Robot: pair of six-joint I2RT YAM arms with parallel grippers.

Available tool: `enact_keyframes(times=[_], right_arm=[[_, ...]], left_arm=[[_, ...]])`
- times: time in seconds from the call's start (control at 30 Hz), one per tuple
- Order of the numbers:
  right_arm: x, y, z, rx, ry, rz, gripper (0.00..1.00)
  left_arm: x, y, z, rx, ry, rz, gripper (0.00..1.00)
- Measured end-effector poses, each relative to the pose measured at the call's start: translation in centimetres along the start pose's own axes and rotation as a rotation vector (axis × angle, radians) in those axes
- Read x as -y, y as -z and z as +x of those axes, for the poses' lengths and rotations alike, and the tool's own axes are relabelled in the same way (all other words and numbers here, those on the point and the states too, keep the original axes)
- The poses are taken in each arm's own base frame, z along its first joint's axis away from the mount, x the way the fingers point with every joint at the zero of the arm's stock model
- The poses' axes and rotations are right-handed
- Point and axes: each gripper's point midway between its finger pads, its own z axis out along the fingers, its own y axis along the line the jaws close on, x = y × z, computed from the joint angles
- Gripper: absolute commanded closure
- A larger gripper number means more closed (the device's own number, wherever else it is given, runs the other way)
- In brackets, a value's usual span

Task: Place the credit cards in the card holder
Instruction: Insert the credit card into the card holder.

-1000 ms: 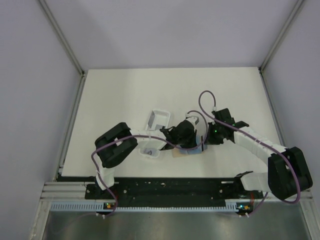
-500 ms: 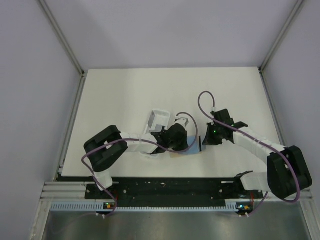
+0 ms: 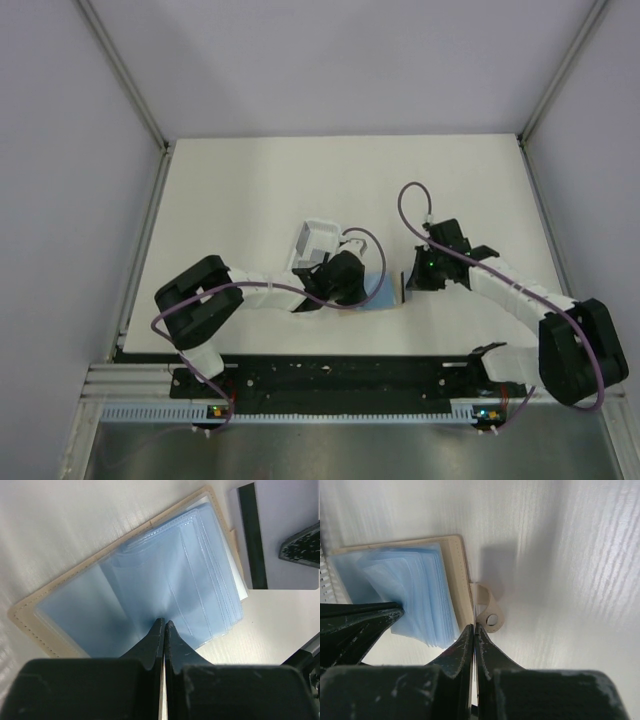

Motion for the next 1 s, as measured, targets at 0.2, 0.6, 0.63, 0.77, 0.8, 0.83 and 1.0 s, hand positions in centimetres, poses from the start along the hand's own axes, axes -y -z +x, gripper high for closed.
enact_keyframes(times=[0.2,0.6,0.63,0.77,0.8,0.83,1.0], right_arm=[[-1.2,3.0,-1.1,0.114,0.044,-0.067,1.00],[-5.3,3.6,-0.1,0.141,0.054,-0.322,1.00],[-5.5,3.4,0.2,0.130,0.049,-0.332,1.00],[-6.3,2.7,0.6,0.110,0.027,-0.375,1.00],[-6.5,2.5,0.6,0.105,0.022,-0.383,1.00],[-6.7,2.4,0.6,0.105,0.023,-0.389,1.00],[-7.1,1.8,0.8,0.093,0.013,-0.395,1.00]], left_arm=[[0.0,0.0,0.0,0.000,0.000,0.000,1.00],[0.0,0.0,0.0,0.000,0.004,0.000,1.00],[0.0,0.0,0.0,0.000,0.004,0.000,1.00],[0.0,0.0,0.1,-0.001,0.004,0.000,1.00],[0.0,0.0,0.1,-0.001,0.005,0.000,1.00],[0.0,0.0,0.0,-0.001,0.005,0.001,1.00],[0.0,0.0,0.1,-0.001,0.008,0.002,1.00]])
